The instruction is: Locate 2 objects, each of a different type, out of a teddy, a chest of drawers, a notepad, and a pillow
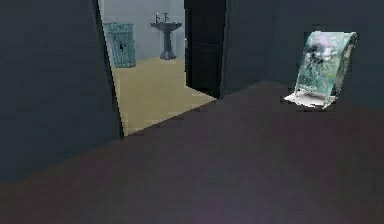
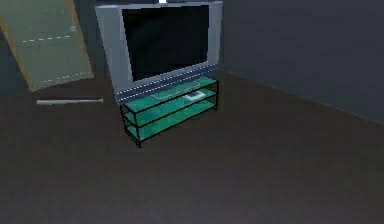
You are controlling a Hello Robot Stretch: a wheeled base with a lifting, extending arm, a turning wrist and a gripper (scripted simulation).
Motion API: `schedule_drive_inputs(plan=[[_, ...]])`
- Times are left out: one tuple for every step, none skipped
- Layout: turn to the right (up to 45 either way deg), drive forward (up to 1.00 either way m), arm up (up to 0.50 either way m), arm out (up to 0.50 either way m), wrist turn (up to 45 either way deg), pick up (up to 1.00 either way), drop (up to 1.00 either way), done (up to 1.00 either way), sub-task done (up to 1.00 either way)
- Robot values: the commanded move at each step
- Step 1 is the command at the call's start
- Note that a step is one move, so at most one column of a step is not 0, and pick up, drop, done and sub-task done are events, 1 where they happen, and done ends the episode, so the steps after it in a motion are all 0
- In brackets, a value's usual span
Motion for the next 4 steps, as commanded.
schedule_drive_inputs(plan=[[-45.0,0.00,0.00,0.00,0.0,0.00,0.00,0.00,0.00],[-27.0,0.00,0.00,0.00,0.0,0.00,0.00,0.00,0.00],[-3.0,0.00,0.00,0.00,0.0,0.00,0.00,0.00,0.00],[0.0,0.60,0.00,0.00,0.0,0.00,0.00,0.00,0.00]])
